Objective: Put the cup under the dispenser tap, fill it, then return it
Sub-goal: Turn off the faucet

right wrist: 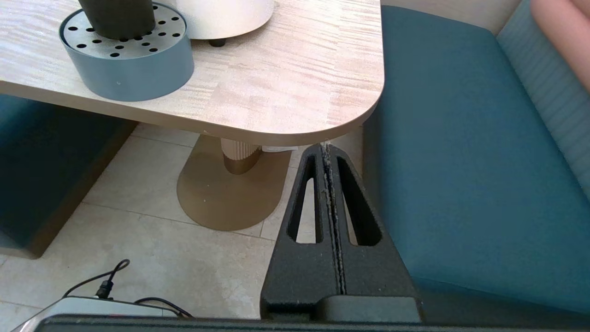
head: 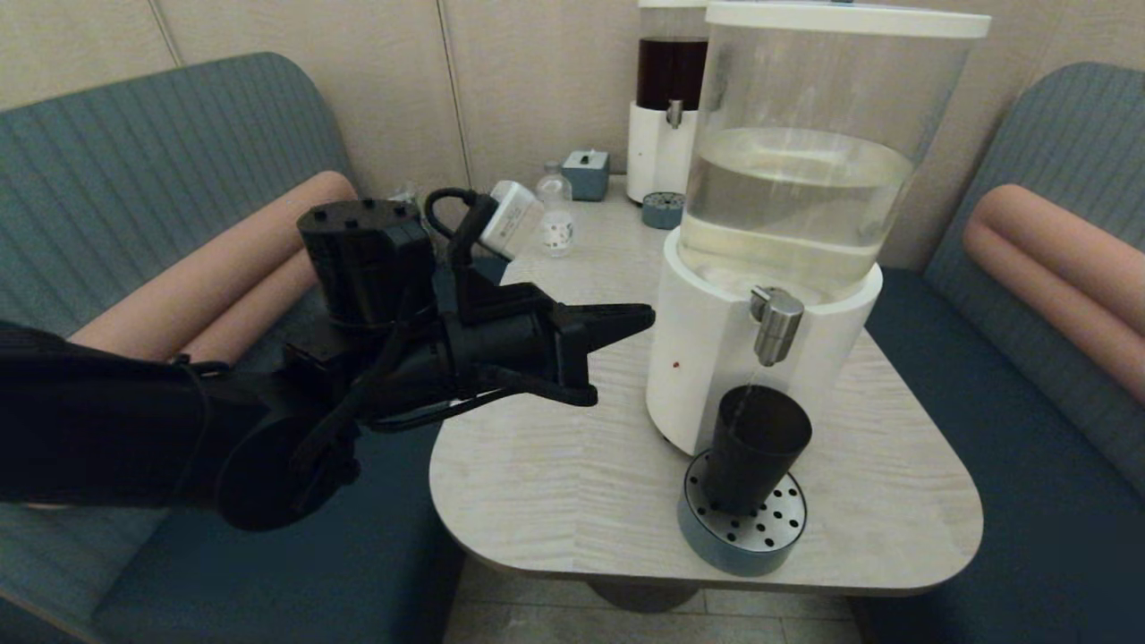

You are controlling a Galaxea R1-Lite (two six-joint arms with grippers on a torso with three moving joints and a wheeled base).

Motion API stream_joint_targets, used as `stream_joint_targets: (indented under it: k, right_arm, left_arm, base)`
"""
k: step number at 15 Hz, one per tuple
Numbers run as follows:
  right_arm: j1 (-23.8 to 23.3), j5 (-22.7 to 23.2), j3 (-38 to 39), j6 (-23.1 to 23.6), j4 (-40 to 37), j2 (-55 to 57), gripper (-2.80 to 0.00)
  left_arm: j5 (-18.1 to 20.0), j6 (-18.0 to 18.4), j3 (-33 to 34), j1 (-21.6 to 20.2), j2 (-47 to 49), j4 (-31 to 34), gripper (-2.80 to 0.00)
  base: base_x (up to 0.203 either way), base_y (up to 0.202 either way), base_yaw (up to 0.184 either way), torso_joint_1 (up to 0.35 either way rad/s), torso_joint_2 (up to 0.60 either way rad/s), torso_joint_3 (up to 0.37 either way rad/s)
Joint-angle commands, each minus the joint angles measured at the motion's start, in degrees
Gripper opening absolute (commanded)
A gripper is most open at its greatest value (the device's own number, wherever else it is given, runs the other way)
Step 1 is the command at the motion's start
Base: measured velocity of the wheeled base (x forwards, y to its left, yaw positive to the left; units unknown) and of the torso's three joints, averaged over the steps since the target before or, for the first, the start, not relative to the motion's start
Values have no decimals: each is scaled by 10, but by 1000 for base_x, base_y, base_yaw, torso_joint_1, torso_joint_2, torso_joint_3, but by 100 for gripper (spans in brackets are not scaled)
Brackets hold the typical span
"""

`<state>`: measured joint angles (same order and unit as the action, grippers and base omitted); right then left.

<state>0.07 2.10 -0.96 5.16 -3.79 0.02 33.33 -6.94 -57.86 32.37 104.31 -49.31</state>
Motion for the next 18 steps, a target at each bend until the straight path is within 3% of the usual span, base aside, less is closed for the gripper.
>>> stream_joint_targets:
  k: [1,12,18]
  right_arm:
    - [0,0,0,0,0,-1,-280]
    - [0,0,0,1,0,-1,-280]
    - [0,0,0,0,0,-1,-280]
  left_arm:
    - [6,28,-37,9,40,-3,-280]
    - [3,25,-153,55,98,0,-280]
    - [4,25,-159,57,102,1,-280]
  base:
    - [0,0,0,0,0,0]
    - [0,0,0,0,0,0]
    - [0,0,0,0,0,0]
